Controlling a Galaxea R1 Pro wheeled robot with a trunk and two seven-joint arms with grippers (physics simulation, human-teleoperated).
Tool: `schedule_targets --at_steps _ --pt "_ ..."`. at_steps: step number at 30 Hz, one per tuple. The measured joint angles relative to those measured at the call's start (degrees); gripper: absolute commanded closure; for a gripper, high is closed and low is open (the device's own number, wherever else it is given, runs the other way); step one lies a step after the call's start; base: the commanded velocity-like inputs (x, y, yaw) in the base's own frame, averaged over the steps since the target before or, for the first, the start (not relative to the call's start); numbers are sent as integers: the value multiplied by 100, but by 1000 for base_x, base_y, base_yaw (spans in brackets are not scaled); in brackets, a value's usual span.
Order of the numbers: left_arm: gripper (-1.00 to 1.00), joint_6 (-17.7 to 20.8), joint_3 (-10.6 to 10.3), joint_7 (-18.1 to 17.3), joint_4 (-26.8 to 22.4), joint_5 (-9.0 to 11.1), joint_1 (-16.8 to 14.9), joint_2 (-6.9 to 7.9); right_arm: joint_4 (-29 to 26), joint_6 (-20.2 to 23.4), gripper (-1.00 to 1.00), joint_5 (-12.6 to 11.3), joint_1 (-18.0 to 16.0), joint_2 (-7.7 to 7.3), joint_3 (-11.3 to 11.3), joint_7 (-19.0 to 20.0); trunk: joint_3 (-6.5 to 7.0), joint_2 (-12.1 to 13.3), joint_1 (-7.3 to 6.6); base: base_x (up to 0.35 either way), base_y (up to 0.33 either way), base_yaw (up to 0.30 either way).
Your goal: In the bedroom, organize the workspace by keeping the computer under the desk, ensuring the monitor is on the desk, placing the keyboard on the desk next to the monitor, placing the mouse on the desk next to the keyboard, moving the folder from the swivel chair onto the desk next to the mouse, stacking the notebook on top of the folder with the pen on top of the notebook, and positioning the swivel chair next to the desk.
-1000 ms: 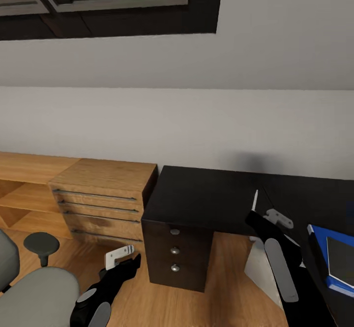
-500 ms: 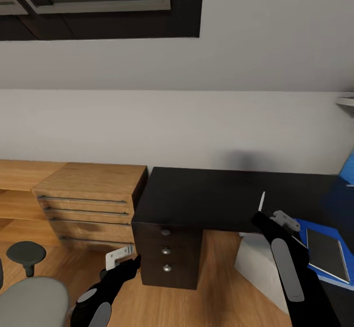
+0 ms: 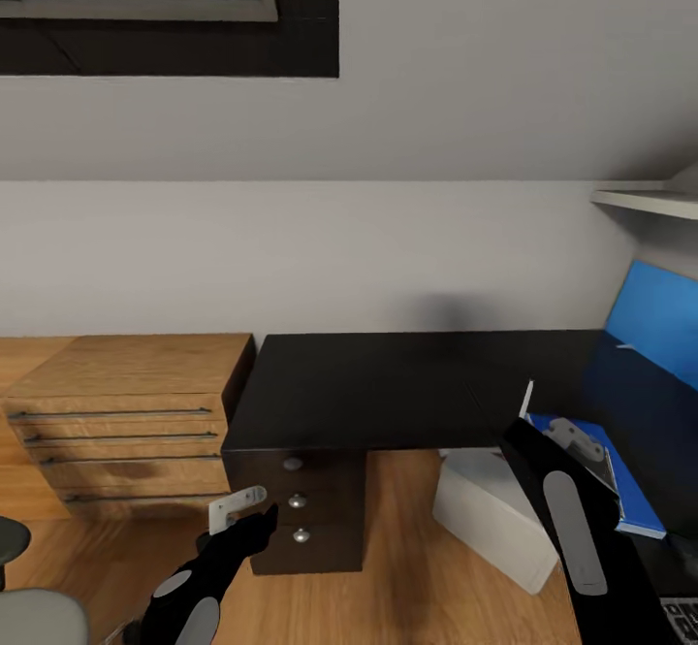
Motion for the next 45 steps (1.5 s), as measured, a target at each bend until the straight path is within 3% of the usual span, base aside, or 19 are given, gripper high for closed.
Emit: schedule_targets --at_steps 17,27,29,31,37,45 --pt "-100 0 -4 0 -1 8 0 0 12 -3 100 -1 0 0 -34 4 32 0 0 0 0 -254" --pt "-100 2 -3 0 2 -7 1 0 113 -74 100 104 -2 -10 -13 46 32 0 0 0 0 -19" --pt "-100 1 -3 0 2 -7 1 -1 188 -72 100 186 -2 -57 -25 48 32 0 0 0 0 0" --pt "-100 1 -7 0 2 -7 1 -4 363 -68 100 310 -9 -218 -28 47 32 0 0 0 0 0" --pt "-100 7 -11 0 2 -16 1 -8 1087 -52 100 408 -76 -493 -3 53 32 0 0 0 0 0" --pt "-100 -6 -61 0 2 -30 1 -8 1484 -59 100 454 -130 -564 23 56 32 0 -3 107 0 0"
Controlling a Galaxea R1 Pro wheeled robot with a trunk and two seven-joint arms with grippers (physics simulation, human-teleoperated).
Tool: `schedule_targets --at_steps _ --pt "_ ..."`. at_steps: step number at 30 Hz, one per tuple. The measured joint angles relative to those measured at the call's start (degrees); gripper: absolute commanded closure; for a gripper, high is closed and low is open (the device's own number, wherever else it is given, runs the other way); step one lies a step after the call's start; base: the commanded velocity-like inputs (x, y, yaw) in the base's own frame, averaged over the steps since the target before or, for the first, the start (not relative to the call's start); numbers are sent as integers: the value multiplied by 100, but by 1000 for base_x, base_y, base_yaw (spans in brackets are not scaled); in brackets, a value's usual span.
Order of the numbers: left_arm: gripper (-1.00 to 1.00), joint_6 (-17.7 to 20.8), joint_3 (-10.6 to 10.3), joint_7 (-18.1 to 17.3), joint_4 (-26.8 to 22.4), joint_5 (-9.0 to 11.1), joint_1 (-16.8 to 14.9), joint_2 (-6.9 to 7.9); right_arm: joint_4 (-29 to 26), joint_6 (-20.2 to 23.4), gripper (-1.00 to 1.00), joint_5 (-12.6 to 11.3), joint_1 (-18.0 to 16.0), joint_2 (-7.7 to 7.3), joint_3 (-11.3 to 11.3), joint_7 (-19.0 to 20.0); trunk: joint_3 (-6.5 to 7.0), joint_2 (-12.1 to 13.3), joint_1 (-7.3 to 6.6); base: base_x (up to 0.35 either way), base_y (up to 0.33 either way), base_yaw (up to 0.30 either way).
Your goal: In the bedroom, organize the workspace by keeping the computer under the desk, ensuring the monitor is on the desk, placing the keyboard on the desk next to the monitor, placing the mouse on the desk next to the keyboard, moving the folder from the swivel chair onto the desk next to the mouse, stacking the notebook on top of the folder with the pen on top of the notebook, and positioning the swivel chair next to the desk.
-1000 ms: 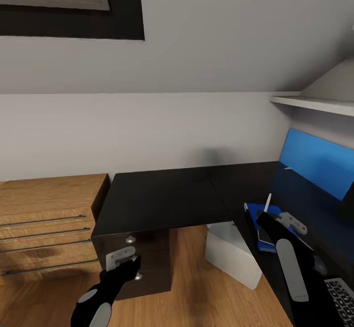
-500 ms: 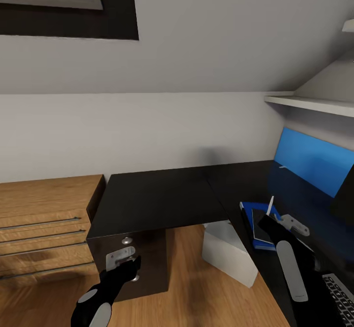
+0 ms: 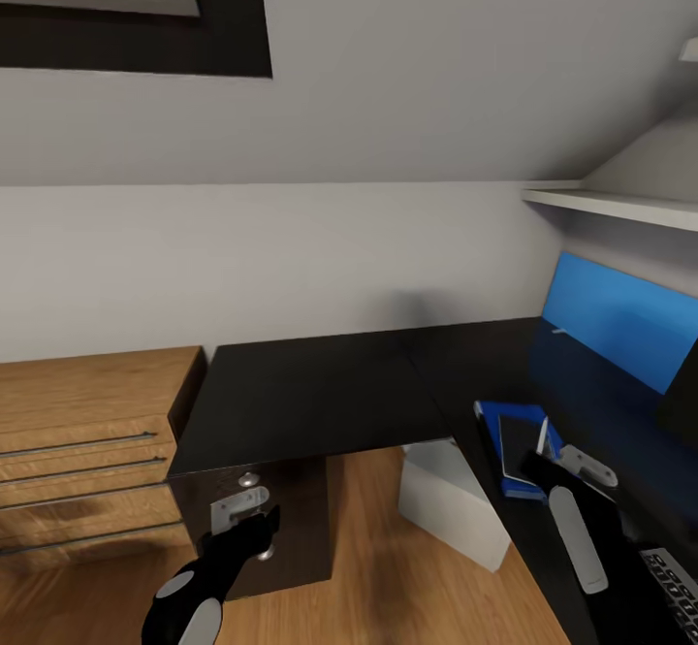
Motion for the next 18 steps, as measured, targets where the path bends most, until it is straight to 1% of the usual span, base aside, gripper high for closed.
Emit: schedule_targets --at_steps 2,6,10,14,15,17,18 --pt "-100 -2 -49 0 0 -1 0 0 120 -2 100 54 -59 0 3 3 0 0 1 145 0 0" --pt "-100 2 -100 0 5 -3 0 0 285 -8 100 245 -155 1 7 16 0 0 2 43 0 0" --pt "-100 5 -121 0 39 -3 0 0 316 -9 100 295 -175 0 9 21 0 1 3 11 0 0" --pt "-100 -2 -287 5 57 -7 0 0 334 -9 100 327 -184 -1 13 23 0 0 2 61 0 0" --pt "-100 -3 -335 7 59 -10 0 0 390 -11 100 403 -205 -1 13 23 0 0 2 49 0 0" --pt "-100 -3 -371 3 61 -16 0 0 562 -24 100 585 -279 2 18 22 0 0 2 28 0 0" --pt "-100 -3 -380 2 61 -17 0 0 624 -29 100 636 -309 4 26 22 0 1 2 16 0 0"
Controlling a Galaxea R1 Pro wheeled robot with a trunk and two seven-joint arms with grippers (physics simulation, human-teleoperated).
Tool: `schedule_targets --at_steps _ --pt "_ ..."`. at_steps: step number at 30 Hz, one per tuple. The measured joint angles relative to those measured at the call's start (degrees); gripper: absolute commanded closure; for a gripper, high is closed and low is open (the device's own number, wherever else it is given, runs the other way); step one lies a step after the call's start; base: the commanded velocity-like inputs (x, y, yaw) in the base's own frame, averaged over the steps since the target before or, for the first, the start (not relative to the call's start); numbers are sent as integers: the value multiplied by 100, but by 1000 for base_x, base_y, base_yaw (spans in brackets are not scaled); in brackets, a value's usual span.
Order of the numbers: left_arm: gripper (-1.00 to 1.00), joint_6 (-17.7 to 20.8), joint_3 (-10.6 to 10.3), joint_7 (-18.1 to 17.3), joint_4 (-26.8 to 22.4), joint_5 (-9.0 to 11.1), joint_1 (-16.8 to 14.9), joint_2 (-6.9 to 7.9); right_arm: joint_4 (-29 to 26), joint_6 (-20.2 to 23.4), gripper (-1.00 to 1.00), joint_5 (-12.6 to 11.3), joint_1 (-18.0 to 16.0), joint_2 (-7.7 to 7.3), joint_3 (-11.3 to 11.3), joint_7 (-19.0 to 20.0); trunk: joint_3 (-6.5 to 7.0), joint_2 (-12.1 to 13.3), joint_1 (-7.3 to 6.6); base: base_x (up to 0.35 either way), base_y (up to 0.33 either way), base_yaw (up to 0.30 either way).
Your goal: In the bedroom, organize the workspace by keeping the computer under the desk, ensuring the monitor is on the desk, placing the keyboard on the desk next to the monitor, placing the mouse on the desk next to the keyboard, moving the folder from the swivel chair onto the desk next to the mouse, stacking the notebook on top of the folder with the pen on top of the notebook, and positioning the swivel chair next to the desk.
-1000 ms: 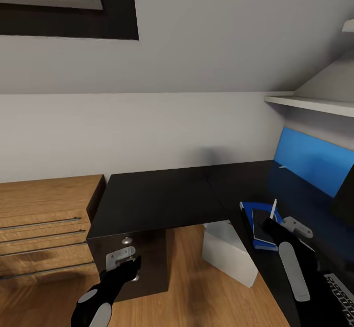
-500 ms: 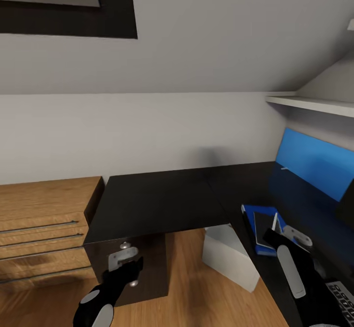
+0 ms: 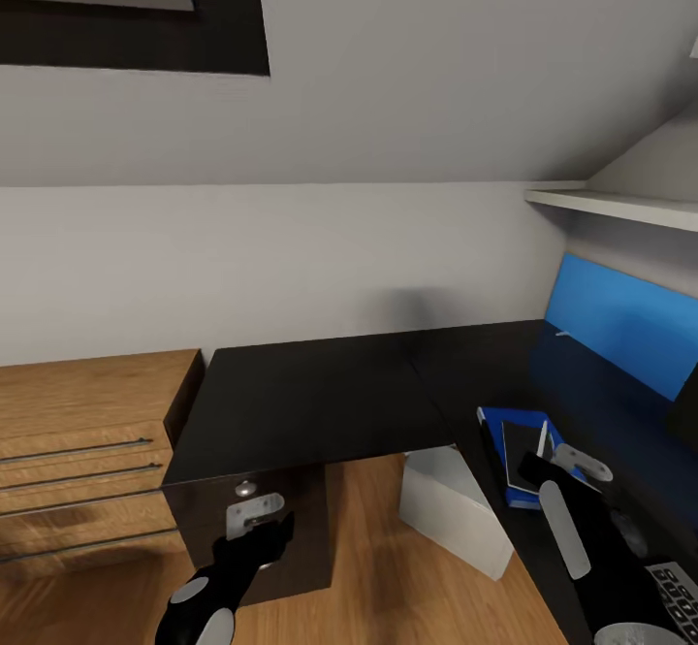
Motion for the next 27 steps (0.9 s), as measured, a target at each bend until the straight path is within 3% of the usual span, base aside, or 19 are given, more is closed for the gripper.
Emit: schedule_targets --at_steps 4,5,13,17,20,27 --pt "-100 -1 -157 -2 1 5 0 5 393 -113 100 233 -199 4 103 -2 0 0 0 6 0 0" --pt "-100 -1 -291 -2 -22 9 0 10 515 -204 100 281 -250 4 158 -3 0 0 0 1 0 0" --pt "-100 -2 -697 2 -252 5 15 24 924 -315 100 336 -423 3 196 -5 0 0 0 0 0 0" --pt "-100 -8 -805 80 -337 7 109 26 1494 -640 100 388 -712 -7 220 -4 0 0 0 2 0 0" --pt "-100 -9 -880 119 -355 8 135 27 1773 -780 100 571 -834 -6 230 -3 0 0 -1 135 0 0" --pt "-100 -1 -905 129 -352 7 142 27 1961 -821 100 669 -885 -12 226 -3 0 0 0 115 0 0"
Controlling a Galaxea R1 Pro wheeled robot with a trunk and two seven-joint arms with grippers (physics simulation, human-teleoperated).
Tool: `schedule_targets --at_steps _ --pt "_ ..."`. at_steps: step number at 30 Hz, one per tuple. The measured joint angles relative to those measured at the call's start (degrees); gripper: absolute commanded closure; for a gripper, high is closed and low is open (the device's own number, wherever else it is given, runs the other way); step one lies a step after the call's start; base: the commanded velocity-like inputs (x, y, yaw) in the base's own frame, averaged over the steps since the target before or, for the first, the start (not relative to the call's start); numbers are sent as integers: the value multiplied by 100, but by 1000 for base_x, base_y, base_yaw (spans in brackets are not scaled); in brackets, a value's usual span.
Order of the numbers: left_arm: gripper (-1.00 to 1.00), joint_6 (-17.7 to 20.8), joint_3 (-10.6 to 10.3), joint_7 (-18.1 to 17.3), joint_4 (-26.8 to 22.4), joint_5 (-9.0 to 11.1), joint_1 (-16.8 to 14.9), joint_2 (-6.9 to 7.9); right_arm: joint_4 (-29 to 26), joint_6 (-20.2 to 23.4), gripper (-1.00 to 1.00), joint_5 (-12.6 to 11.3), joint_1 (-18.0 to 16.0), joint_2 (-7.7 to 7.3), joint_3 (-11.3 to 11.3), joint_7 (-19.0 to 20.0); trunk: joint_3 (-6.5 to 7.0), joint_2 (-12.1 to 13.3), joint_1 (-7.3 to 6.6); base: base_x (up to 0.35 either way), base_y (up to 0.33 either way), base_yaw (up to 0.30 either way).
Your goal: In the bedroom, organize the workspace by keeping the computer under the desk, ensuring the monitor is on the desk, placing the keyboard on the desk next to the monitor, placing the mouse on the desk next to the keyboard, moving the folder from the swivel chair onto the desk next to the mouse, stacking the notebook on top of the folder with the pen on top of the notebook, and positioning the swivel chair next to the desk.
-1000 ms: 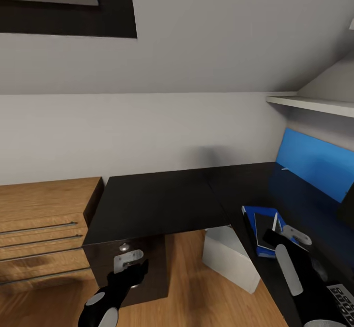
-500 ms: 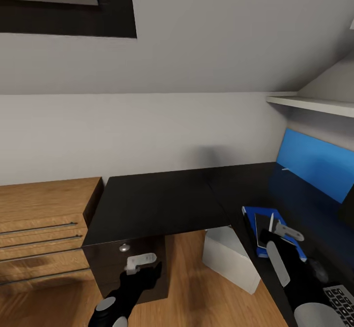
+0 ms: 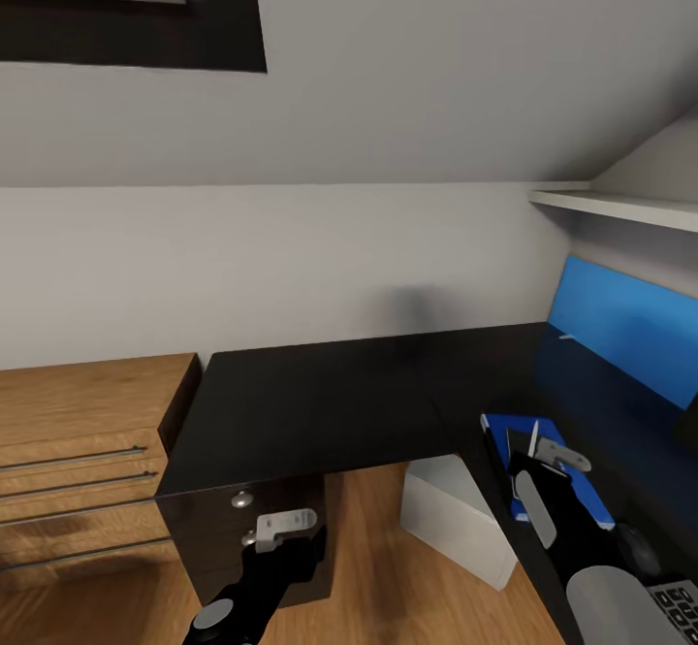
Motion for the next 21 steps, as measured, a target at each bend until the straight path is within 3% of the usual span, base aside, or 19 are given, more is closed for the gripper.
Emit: schedule_targets --at_steps 4,10,21 --pt "-100 1 5 0 1 0 0 0 677 -303 100 9 -370 -147 -1 -10 0 0 0 4 0 0" --pt "-100 1 8 0 1 0 0 0 1226 -570 100 6 -605 -252 -1 -14 0 0 0 0 0 0" --pt "-100 1 8 0 1 0 0 0 1336 -627 100 7 -651 -316 0 -15 0 0 0 0 0 0"
